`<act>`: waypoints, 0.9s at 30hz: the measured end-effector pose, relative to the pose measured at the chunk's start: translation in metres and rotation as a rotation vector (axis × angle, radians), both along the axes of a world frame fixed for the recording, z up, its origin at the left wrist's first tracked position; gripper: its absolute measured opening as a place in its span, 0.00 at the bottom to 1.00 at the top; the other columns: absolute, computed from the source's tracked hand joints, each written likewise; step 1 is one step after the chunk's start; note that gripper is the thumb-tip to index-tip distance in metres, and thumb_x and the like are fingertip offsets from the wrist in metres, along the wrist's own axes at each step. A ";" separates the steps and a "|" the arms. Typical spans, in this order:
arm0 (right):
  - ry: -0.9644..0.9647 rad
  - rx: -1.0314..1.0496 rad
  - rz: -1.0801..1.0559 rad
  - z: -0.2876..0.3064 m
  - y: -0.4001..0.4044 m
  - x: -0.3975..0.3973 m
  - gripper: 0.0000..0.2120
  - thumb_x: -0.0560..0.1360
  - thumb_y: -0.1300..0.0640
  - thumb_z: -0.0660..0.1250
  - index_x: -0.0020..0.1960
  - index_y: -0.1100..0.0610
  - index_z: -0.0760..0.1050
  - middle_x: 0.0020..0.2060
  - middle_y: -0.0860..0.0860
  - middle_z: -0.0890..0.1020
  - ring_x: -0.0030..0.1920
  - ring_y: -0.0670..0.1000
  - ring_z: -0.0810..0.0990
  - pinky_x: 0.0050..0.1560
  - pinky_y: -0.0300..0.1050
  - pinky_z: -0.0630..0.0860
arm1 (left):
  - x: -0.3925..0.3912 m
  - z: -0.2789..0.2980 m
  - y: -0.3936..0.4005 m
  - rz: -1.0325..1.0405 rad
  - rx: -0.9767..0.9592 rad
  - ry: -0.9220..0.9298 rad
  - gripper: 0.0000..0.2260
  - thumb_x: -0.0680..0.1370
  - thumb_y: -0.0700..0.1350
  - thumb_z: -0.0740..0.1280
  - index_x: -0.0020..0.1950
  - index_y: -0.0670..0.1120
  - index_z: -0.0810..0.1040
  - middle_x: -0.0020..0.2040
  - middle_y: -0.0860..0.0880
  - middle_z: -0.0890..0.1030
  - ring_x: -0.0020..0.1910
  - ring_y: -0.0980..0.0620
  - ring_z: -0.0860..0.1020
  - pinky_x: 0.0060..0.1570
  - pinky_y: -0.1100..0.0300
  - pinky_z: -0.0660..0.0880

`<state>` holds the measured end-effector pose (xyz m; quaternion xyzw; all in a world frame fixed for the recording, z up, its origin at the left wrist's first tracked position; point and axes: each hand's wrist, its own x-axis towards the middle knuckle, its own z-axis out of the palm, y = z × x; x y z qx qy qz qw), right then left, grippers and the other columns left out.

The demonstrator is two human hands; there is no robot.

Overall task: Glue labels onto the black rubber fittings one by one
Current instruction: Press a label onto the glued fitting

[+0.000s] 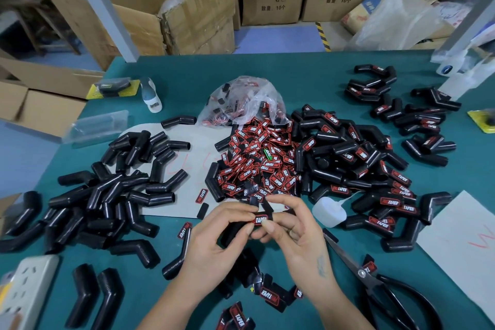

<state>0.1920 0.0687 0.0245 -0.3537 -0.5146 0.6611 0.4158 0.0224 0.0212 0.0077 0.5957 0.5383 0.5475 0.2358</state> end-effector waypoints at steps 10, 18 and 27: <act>-0.005 0.022 -0.036 -0.001 -0.003 -0.002 0.08 0.81 0.60 0.68 0.54 0.49 0.84 0.42 0.57 0.88 0.46 0.55 0.88 0.50 0.42 0.82 | -0.001 -0.001 0.000 0.010 -0.012 -0.016 0.05 0.81 0.42 0.72 0.55 0.46 0.85 0.58 0.53 0.85 0.59 0.46 0.84 0.61 0.56 0.78; 0.009 -0.008 -0.048 -0.002 -0.003 -0.003 0.06 0.81 0.60 0.69 0.56 0.54 0.83 0.43 0.59 0.88 0.46 0.57 0.88 0.51 0.42 0.81 | 0.004 0.002 0.001 0.012 -0.070 -0.132 0.08 0.81 0.42 0.69 0.56 0.54 0.82 0.59 0.53 0.84 0.61 0.45 0.82 0.63 0.57 0.76; -0.049 0.064 -0.024 -0.003 -0.005 -0.005 0.17 0.81 0.57 0.68 0.66 0.41 0.78 0.48 0.55 0.87 0.49 0.52 0.86 0.51 0.38 0.78 | 0.015 0.010 -0.005 0.056 -0.197 -0.423 0.12 0.78 0.48 0.70 0.62 0.54 0.78 0.59 0.47 0.84 0.58 0.50 0.82 0.53 0.62 0.78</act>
